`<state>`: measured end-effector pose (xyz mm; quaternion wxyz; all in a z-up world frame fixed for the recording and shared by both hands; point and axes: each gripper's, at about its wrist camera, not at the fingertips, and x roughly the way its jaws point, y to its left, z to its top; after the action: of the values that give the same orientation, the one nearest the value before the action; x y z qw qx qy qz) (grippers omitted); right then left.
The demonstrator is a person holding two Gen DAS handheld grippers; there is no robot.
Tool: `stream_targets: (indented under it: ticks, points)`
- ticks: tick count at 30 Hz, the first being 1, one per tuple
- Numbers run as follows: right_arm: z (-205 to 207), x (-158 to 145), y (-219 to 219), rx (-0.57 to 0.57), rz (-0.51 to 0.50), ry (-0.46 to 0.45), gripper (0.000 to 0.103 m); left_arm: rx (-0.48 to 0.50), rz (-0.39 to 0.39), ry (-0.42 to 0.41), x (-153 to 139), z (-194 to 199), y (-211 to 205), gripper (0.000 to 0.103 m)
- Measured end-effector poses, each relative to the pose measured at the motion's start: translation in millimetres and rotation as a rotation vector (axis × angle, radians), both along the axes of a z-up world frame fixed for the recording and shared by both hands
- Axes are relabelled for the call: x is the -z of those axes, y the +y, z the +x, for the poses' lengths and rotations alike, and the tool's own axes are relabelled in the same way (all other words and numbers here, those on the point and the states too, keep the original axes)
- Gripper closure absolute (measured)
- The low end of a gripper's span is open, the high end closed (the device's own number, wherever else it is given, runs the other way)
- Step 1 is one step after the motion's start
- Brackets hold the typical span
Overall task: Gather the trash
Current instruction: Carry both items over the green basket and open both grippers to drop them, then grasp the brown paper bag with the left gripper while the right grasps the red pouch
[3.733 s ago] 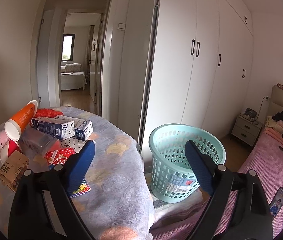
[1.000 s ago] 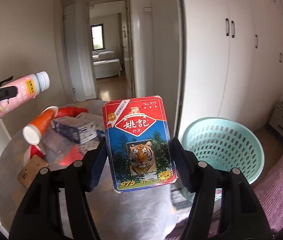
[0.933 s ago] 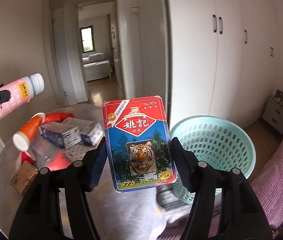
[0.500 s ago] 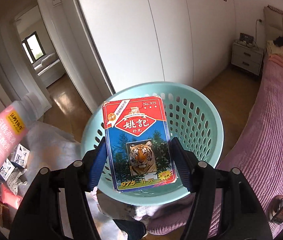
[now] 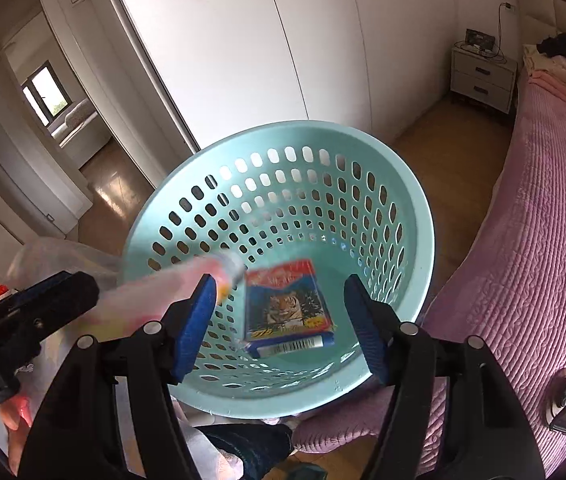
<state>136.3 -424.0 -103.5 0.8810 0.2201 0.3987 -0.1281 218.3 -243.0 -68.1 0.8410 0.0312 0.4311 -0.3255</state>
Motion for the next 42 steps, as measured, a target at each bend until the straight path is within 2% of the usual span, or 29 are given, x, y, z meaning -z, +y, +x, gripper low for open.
stream_targets:
  ticks: [2, 7, 14, 18, 22, 26, 29, 32, 37, 42]
  points:
    - [-5, -3, -1, 0.000, 0.002, -0.006, 0.040, 0.003, -0.015, -0.019, -12, -4, -4, 0.033]
    - [-18, -19, 10, -0.026, -0.013, -0.039, 0.040, -0.018, -0.048, -0.098, -40, -30, 22, 0.033]
    - [-35, -61, 56, -0.133, -0.076, -0.147, 0.040, -0.106, -0.087, -0.207, -82, -77, 85, 0.033]
    - [-45, -84, 92, -0.214, -0.092, -0.212, 0.040, -0.205, -0.098, -0.255, -102, -100, 135, 0.033]
    - [-54, -102, 131, -0.306, -0.112, -0.269, 0.040, -0.330, -0.049, -0.351, -115, -132, 190, 0.031]
    - [-62, -112, 175, -0.425, -0.144, -0.322, 0.040, -0.460, -0.001, -0.390, -119, -156, 245, 0.023]
    - [-66, -106, 207, -0.521, -0.158, -0.341, 0.040, -0.534, 0.041, -0.370, -113, -168, 275, 0.019]
    - [-65, -96, 236, -0.599, -0.168, -0.347, 0.040, -0.586, 0.072, -0.312, -96, -175, 296, 0.018]
    - [-56, -66, 273, -0.709, -0.161, -0.295, 0.041, -0.620, 0.019, -0.162, -55, -171, 313, 0.020]
    - [-43, -45, 298, -0.807, -0.154, -0.210, 0.041, -0.609, -0.009, -0.090, -26, -169, 311, 0.021]
